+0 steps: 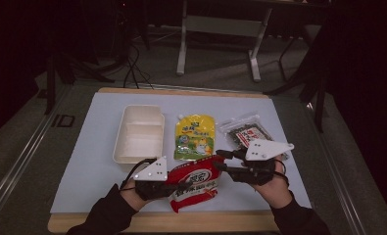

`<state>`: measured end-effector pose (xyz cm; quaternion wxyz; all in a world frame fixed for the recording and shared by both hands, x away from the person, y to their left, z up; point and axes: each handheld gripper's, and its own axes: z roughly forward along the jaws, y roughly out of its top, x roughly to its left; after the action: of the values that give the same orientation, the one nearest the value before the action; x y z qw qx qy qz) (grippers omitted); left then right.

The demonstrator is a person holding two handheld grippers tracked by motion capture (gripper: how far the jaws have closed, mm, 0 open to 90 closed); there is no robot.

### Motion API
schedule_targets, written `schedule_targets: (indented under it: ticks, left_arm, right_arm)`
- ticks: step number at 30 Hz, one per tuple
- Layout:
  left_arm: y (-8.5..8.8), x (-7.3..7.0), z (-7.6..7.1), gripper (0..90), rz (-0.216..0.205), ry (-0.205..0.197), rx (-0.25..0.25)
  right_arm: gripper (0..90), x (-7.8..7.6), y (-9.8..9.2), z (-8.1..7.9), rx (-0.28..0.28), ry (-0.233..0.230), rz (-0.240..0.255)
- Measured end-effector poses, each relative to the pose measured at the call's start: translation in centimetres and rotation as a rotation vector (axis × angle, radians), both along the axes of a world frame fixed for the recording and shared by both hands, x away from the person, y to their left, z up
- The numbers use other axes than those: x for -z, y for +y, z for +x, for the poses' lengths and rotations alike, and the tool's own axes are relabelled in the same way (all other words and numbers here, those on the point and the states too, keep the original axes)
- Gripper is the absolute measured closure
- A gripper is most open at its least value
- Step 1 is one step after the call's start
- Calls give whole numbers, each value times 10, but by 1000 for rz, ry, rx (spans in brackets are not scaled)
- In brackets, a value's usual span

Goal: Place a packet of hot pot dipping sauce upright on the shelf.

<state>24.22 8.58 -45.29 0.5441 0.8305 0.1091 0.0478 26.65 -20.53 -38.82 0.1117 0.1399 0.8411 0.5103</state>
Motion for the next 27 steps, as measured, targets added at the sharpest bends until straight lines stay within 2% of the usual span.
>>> schedule_targets:
  ticks: [2, 5, 6, 7, 8, 10, 12, 15, 17, 18, 19, 21, 22, 24, 27]
  left_arm:
    - [-1, -1, 0, 900, 12, -18, -4]
    - [-1, -2, 1, 900, 3, -16, 5]
    - [-1, -2, 0, 900, -5, -14, 9]
    - [-1, -3, 0, 900, -16, -9, 20]
    - [-2, -4, -1, 900, -12, -22, 11]
    - [-2, -6, -1, 900, -9, -31, 15]
    - [-2, -6, -1, 900, -18, -33, 4]
    - [-1, -8, 1, 900, -25, -37, -9]
    - [-1, -9, 1, 900, -29, -36, -19]
    - [-1, -9, 1, 900, -29, -36, -19]
    - [-2, -10, 2, 900, -27, -33, -28]
    - [-1, -10, 4, 900, -27, -33, -38]
    - [-1, -10, 5, 900, -24, -31, -40]
    - [0, -8, 5, 900, -26, -31, -41]
    - [1, -7, 6, 900, -30, -24, -41]
  right_arm:
    - [550, 5, 2, 2, -11, 15, -2]
    - [544, 8, 1, 5, -17, 33, 7]
    - [509, 10, -1, 10, -46, 72, 15]
    - [474, 12, -1, 11, -43, 75, 13]
    - [438, 15, -1, 14, -36, 86, -1]
    - [440, 19, -1, 17, -63, 116, 0]
    - [441, 23, 0, 17, -95, 126, -8]
    - [493, 27, 4, 15, -131, 135, -24]
    - [582, 29, 7, 15, -146, 140, -41]
    - [582, 29, 7, 15, -146, 140, -41]
    - [712, 30, 8, 14, -160, 130, -48]
    - [852, 30, 9, 14, -180, 132, -55]
    - [887, 30, 10, 14, -196, 133, -60]
    - [897, 29, 12, 13, -201, 127, -87]
    - [899, 28, 13, 13, -204, 125, -94]
